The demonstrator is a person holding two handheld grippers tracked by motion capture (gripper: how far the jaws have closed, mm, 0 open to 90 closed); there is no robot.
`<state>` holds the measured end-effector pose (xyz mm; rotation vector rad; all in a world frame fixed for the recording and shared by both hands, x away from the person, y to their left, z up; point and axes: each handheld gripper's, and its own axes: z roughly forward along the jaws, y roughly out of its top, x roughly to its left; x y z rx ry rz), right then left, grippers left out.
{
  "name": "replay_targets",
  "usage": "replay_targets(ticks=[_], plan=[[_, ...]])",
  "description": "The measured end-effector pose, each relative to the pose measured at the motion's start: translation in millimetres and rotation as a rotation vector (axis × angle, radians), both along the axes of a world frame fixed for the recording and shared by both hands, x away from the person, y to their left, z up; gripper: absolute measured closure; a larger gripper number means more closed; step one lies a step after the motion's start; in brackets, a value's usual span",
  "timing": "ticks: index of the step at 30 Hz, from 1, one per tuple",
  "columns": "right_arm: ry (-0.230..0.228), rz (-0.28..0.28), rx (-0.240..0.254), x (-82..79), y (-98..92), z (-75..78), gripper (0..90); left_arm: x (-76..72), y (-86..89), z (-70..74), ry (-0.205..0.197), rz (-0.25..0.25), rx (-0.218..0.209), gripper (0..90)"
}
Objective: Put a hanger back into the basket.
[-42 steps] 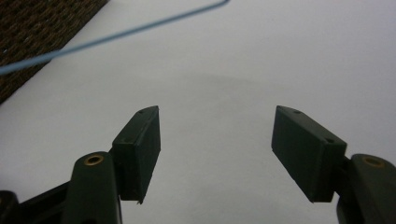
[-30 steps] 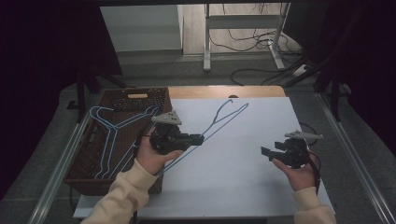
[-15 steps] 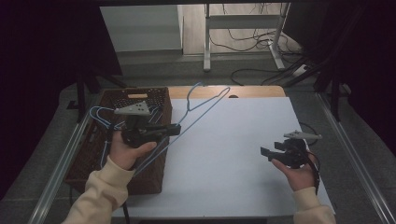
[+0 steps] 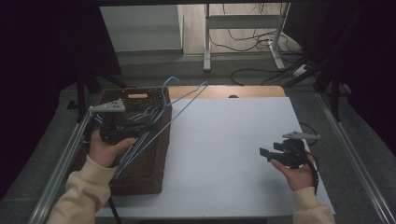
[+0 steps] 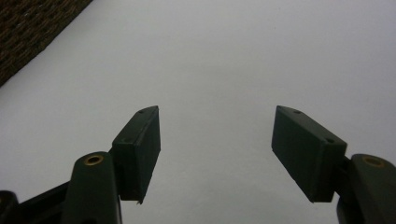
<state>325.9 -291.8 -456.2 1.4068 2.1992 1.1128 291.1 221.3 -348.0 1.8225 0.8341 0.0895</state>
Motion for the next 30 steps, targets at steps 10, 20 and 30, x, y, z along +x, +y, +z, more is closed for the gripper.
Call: replay_targets(ticks=[10,20,30], plan=[[-0.014,0.047,-0.016,-0.9,5.4,-0.1,29.4,-1.6,31.8,-10.5,0.015,0.063,-0.023,86.1],[-0.009,0.054,-0.026,-1.3,7.5,-1.6,28.7,-3.5,66.8,-27.0,0.04,0.129,-0.045,86.1],[-0.007,0.061,-0.036,-0.8,9.3,-2.5,28.6,6.4,94.6,-47.5,0.085,0.177,-0.049,86.1]])
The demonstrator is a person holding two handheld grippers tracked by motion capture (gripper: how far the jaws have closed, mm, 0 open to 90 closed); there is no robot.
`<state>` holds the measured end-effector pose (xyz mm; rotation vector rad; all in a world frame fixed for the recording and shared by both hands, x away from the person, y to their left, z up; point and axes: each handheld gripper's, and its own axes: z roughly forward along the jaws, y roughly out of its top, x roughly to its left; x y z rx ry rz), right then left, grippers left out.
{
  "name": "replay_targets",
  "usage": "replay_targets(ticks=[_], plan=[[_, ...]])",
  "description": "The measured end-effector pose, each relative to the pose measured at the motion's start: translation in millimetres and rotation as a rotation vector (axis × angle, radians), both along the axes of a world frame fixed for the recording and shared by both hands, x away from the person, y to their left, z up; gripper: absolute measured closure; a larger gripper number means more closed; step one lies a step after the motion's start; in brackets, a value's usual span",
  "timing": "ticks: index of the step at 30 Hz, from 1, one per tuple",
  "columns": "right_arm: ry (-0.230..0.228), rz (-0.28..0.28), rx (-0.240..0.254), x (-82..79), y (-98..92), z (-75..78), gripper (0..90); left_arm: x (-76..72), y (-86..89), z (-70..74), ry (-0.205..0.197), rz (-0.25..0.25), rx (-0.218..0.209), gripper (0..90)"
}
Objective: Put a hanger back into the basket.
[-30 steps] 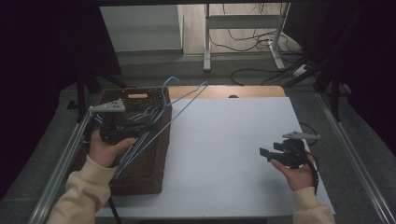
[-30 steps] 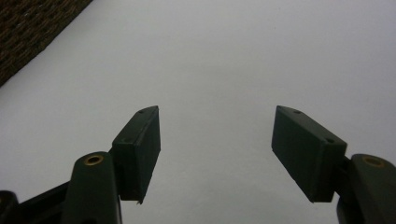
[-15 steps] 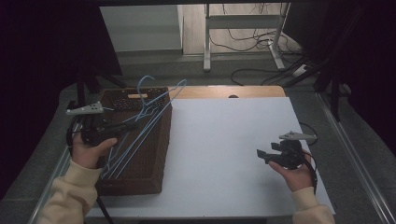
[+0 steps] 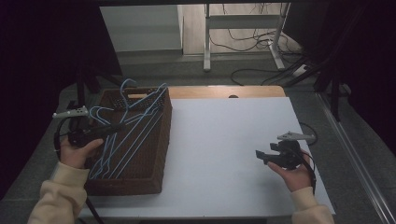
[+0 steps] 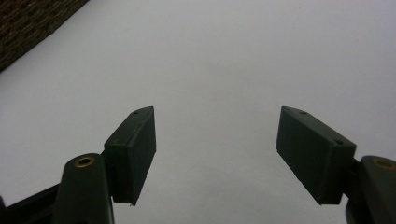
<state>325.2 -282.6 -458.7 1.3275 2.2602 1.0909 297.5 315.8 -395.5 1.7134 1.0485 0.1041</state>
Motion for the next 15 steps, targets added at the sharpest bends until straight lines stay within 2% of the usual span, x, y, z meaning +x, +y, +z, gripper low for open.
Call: replay_targets(ticks=[6,9,15], plan=[[0.001,-0.001,-0.003,0.2,-0.4,-0.4,28.6,4.5,4.2,-7.6,0.021,-0.008,-0.01,85.9],[0.001,-0.001,-0.004,0.1,-0.1,-0.3,28.6,6.8,0.7,-8.8,0.025,-0.021,0.015,85.9],[0.004,0.0,-0.007,0.4,-0.4,-0.6,28.6,12.3,1.4,-13.0,0.038,-0.012,0.023,86.1]])
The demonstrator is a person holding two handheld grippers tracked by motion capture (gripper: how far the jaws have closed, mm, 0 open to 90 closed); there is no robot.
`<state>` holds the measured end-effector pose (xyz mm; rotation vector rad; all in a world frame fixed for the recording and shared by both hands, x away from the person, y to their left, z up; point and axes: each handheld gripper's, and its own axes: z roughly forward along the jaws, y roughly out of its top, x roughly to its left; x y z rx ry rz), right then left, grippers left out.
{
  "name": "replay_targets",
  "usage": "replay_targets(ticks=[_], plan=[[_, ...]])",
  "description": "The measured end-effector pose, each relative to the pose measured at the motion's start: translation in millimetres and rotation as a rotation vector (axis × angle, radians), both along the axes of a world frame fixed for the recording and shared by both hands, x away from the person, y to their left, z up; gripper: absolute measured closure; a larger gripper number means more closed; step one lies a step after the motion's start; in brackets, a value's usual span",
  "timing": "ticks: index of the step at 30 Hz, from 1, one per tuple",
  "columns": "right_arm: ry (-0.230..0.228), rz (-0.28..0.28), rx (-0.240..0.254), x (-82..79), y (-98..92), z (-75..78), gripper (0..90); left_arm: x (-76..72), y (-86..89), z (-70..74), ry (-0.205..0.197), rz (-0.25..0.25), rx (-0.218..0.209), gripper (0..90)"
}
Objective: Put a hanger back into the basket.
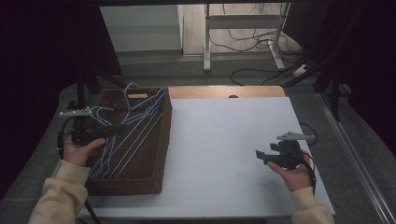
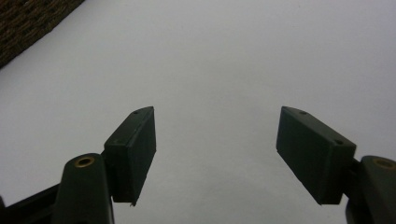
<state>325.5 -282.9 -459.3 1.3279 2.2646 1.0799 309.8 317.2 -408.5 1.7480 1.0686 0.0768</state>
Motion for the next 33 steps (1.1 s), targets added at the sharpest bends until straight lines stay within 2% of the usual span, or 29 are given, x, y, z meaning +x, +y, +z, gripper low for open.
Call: replay_targets(ticks=[6,14,18,20,22,24,27,28,30,33], plan=[[0.001,0.0,-0.001,0.1,0.0,-0.1,28.6,0.1,6.8,-8.6,0.027,0.016,-0.001,86.1],[0.006,0.001,-0.002,0.9,2.1,-0.9,28.6,4.5,3.3,-27.7,0.09,0.009,0.056,86.1],[0.007,0.004,-0.002,1.0,2.5,-1.1,28.5,6.4,-2.4,-31.0,0.093,-0.003,0.07,86.0],[0.007,0.002,-0.003,1.3,1.5,-1.3,28.5,8.0,-3.6,-33.4,0.101,0.005,0.098,86.0],[0.008,0.0,-0.001,1.2,0.8,-1.2,28.5,10.8,-2.7,-37.7,0.125,0.036,0.143,85.9],[0.007,0.0,0.0,0.8,0.8,-0.7,28.5,13.6,1.7,-42.6,0.158,0.079,0.154,85.8],[0.008,-0.001,0.001,0.5,1.2,-0.5,28.5,14.9,11.7,-49.4,0.191,0.185,0.184,84.6],[0.011,0.0,0.0,0.6,1.1,-0.6,28.5,14.6,13.7,-50.5,0.196,0.215,0.202,81.5],[0.013,0.002,-0.002,1.2,1.1,-1.3,28.1,12.8,15.5,-50.2,0.183,0.27,0.239,68.8],[0.016,0.005,-0.002,2.1,2.2,-2.3,27.9,8.0,14.3,-44.1,0.135,0.296,0.253,52.7]])
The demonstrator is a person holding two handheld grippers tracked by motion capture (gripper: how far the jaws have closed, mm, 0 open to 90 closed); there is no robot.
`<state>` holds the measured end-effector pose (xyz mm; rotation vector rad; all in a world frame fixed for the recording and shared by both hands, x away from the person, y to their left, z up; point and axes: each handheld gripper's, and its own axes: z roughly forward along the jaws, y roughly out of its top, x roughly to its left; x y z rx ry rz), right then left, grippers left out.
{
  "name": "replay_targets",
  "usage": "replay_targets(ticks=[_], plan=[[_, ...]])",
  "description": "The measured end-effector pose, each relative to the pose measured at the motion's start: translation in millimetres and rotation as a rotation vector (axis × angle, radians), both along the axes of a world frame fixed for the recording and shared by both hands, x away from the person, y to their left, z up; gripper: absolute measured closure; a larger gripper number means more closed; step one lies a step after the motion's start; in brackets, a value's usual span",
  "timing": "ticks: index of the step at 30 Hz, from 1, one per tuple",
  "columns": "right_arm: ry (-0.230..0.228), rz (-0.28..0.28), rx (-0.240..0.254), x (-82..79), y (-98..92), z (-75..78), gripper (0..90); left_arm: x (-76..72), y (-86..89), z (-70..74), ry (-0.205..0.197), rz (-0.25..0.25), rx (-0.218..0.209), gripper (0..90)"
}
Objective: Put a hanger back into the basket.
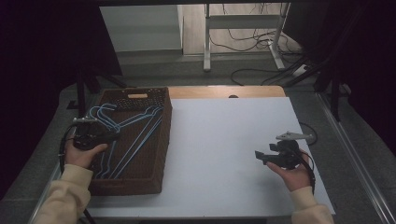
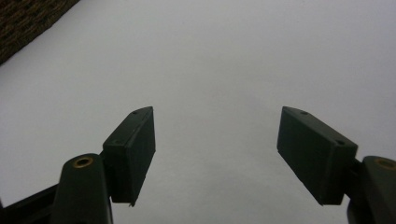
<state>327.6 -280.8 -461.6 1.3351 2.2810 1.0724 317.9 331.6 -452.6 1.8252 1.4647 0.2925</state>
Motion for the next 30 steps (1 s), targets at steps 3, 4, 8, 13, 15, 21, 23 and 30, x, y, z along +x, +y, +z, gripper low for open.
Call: replay_targets(ticks=[3,4,8,13,15,21,23,30], plan=[[0.002,0.01,0.006,1.0,1.7,-0.2,27.7,-4.6,-4.8,9.7,-0.034,-0.022,-0.012,41.2],[0.005,0.009,0.011,1.3,2.5,0.0,27.7,-5.8,-6.5,12.8,-0.049,-0.03,-0.023,38.9],[0.0,0.035,0.012,5.0,6.2,-1.0,27.2,-11.1,-15.5,23.8,-0.076,-0.086,-0.064,32.3],[-0.01,0.089,-0.003,5.7,9.3,-1.4,26.5,-20.3,-31.8,31.1,-0.133,-0.17,-0.085,27.6],[-0.018,0.108,-0.004,5.7,9.7,-1.5,25.9,-23.7,-37.6,33.6,-0.147,-0.193,-0.101,26.3],[-0.017,0.145,0.019,4.4,10.3,-0.2,24.3,-39.6,-50.7,36.6,-0.184,-0.226,-0.12,24.5],[-0.025,0.152,0.022,3.6,11.1,1.3,24.2,-46.5,-55.4,35.8,-0.194,-0.236,-0.125,23.9],[-0.039,0.182,0.027,1.9,15.5,3.1,23.8,-67.2,-76.1,31.6,-0.215,-0.29,-0.112,23.8]])
